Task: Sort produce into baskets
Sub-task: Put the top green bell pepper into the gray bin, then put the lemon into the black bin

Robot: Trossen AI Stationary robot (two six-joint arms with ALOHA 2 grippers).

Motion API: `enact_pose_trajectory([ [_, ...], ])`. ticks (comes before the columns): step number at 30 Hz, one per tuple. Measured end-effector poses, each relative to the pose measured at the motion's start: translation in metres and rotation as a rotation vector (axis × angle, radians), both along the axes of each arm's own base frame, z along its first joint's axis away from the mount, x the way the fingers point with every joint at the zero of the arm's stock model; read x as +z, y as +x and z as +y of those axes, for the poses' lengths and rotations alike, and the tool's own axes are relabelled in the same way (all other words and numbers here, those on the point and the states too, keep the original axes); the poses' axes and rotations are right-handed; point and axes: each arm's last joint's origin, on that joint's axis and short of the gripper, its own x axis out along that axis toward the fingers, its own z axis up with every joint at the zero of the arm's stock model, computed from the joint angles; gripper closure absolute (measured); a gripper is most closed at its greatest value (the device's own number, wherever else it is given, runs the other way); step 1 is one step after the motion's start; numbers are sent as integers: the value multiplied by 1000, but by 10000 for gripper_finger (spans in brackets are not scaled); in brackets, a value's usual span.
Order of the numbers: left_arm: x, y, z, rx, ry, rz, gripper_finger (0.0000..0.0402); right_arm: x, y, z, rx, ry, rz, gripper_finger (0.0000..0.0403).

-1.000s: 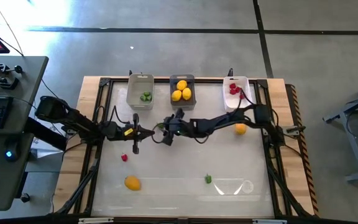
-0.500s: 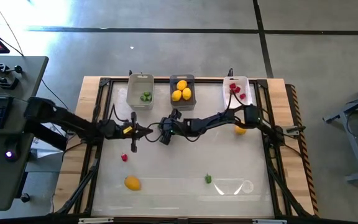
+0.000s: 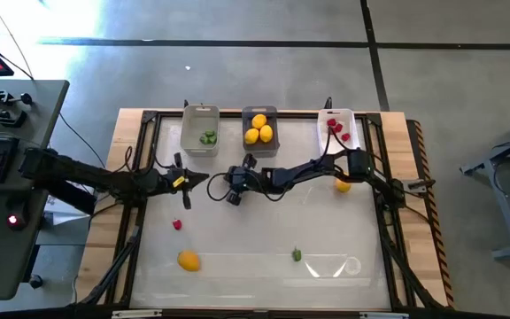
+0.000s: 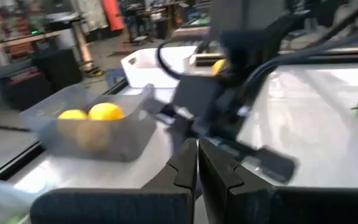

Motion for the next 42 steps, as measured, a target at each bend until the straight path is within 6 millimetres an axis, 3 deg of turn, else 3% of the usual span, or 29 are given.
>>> enact_pose_trajectory([
  [7, 5, -10, 3, 64, 8, -19, 399, 26, 16, -9, 65, -9, -90, 371],
  [16, 14, -20, 3, 65, 17, -87, 399, 74, 39, -55, 40, -87, -232, 368],
  [21, 16, -22, 3, 64, 15, -100, 399, 75, 55, -82, 14, -93, -210, 368],
  [27, 15, -23, 3, 64, 16, -93, 399, 59, 63, -105, -48, -35, -132, 366],
  [32, 15, -23, 3, 64, 16, -93, 399, 58, 62, -113, -86, -34, -137, 336],
  [42, 15, -22, 3, 42, 14, -94, 399, 58, 62, -111, -111, -58, -120, 220],
])
